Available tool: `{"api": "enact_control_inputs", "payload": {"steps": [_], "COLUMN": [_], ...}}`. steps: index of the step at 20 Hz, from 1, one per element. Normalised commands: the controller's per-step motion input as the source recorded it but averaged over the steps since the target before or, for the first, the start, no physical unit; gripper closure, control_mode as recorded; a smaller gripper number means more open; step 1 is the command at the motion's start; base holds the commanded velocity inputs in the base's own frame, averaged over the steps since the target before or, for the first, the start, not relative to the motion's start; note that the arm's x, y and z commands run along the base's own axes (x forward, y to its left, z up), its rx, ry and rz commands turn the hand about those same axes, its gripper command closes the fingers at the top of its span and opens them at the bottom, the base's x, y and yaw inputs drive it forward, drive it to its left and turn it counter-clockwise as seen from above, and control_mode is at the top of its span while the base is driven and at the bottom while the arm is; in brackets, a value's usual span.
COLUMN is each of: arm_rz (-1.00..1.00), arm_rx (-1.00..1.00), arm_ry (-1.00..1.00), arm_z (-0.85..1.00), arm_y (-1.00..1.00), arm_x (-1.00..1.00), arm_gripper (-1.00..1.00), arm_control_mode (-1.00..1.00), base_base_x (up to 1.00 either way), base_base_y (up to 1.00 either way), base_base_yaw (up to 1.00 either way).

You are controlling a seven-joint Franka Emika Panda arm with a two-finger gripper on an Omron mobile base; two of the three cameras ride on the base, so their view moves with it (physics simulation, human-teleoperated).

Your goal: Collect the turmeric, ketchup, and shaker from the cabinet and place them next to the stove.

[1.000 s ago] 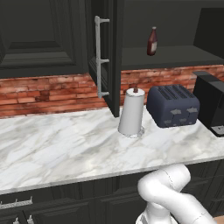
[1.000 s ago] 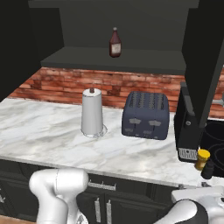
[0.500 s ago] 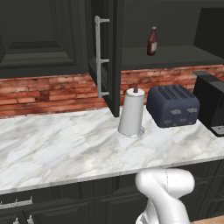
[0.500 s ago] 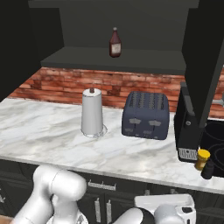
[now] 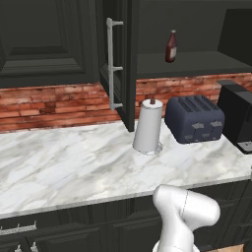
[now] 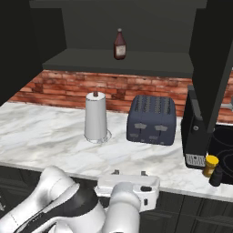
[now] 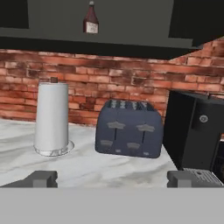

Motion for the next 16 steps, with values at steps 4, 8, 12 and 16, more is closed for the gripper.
{"api": "enact_control_inputs", "payload": {"steps": [4,8,12,16], "arm_rz": [-0.10,-0.08,-0.01,0.00], "arm_rx": [0.00,0.00,0.00,0.00], "arm_ry": [0.00,0.00,0.00,0.00], "arm_z": [0.81,0.83,0.94,0.99], "arm_y": [1.00,0.99,0.78,0.73], "arm_x": [0.03,0.14,0.26,0.30], "arm_gripper": [-1.00,-1.00,-1.00,-1.00], "arm_control_mode": [-1.00,-1.00,-1.00,-1.00], "base_base_x": [0.00,0.00,0.00,0.00], "base_base_y": [0.00,0.00,0.00,0.00], "base_base_yaw": [0.00,0.00,0.00,0.00]}}
